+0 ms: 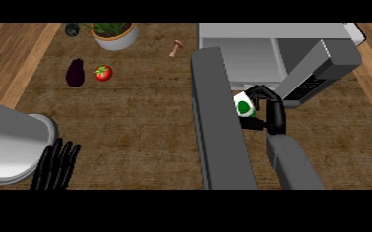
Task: Pick up the milk, place it into the microwave and close the microwave
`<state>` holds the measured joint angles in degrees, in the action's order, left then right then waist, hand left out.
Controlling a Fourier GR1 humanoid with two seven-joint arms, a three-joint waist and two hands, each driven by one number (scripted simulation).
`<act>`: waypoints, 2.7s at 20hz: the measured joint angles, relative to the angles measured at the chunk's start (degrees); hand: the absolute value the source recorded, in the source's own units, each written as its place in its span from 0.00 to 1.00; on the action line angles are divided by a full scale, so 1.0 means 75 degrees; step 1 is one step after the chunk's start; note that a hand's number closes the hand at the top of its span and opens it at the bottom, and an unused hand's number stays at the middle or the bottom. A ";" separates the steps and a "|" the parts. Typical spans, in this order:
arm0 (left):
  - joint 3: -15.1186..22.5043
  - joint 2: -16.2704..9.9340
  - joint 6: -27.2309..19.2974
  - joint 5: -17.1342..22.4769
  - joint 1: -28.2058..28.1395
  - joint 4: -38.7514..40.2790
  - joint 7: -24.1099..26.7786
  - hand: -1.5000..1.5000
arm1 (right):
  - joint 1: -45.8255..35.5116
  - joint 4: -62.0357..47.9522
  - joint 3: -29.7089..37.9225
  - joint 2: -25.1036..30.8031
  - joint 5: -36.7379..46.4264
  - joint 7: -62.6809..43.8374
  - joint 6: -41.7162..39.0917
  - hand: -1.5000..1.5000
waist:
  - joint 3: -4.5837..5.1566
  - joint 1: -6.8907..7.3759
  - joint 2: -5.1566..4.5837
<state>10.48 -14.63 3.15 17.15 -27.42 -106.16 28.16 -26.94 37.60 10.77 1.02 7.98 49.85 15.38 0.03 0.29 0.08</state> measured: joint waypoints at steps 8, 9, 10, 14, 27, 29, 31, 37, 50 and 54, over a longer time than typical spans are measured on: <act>-0.0333 0.0089 0.0313 0.0134 0.0261 0.0311 0.0022 0.00 | -0.1009 -0.0556 -0.0019 0.0328 0.0252 -0.0922 0.0604 1.00 | -0.0004 0.0065 -0.0027; -0.0341 0.0077 0.0317 0.0155 0.0237 0.0219 -0.0047 0.00 | -0.1208 -0.0784 -0.0035 0.0391 0.0364 -0.0985 0.0743 1.00 | -0.0006 0.0095 -0.0037; -0.0266 0.0145 0.0250 0.0064 0.0247 0.0193 -0.0068 0.00 | -0.1402 -0.1028 -0.0042 0.0413 0.0468 -0.1021 0.0919 1.00 | -0.0007 0.0120 -0.0046; -0.0262 0.0157 0.0337 0.0057 0.0323 0.0236 -0.0119 0.00 | -0.2091 -0.1899 -0.0008 0.0729 0.0795 -0.1252 0.1451 1.00 | -0.0011 0.0204 -0.0083; -0.0418 -0.0007 0.0352 -0.0190 0.0863 0.0493 -0.0371 0.00 | -0.3556 -0.3663 0.0088 0.1621 0.1441 -0.1875 0.3134 1.00 | -0.0033 0.0594 -0.0291; -0.0340 -0.0016 0.0235 -0.0394 0.0868 0.0415 -0.0449 0.00 | -0.3684 -0.3761 0.0120 0.1631 0.1479 -0.2014 0.3562 1.00 | -0.0036 0.0665 -0.0310; -0.0320 -0.0045 0.0215 -0.0491 0.0909 0.0437 -0.0482 0.00 | -0.3821 -0.3862 0.0129 0.1691 0.1528 -0.2135 0.3810 0.00 | -0.0038 0.0716 -0.0333; -0.0258 -0.0068 0.0178 -0.0695 0.1090 0.0527 -0.0548 0.00 | -0.3986 -0.4241 -0.0124 0.1885 0.1907 -0.2387 0.4189 0.00 | -0.0040 0.0838 -0.0404; 0.0019 0.0117 0.0202 -0.0925 0.1274 0.0726 -0.0442 0.00 | -0.4075 -0.4303 -0.0034 0.1641 0.1834 -0.1940 0.3121 0.00 | -0.0052 0.0857 -0.0414; 0.0144 0.0193 0.0188 -0.0971 0.1293 0.0664 -0.0512 0.00 | -0.3948 -0.4152 0.0219 0.1528 0.1569 -0.1498 0.2674 0.00 | -0.0052 0.0776 -0.0373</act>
<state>11.56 -13.19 4.56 9.87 -17.72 -101.18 24.32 -56.54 6.46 12.41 12.48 19.75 38.62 35.43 -0.36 6.11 -2.72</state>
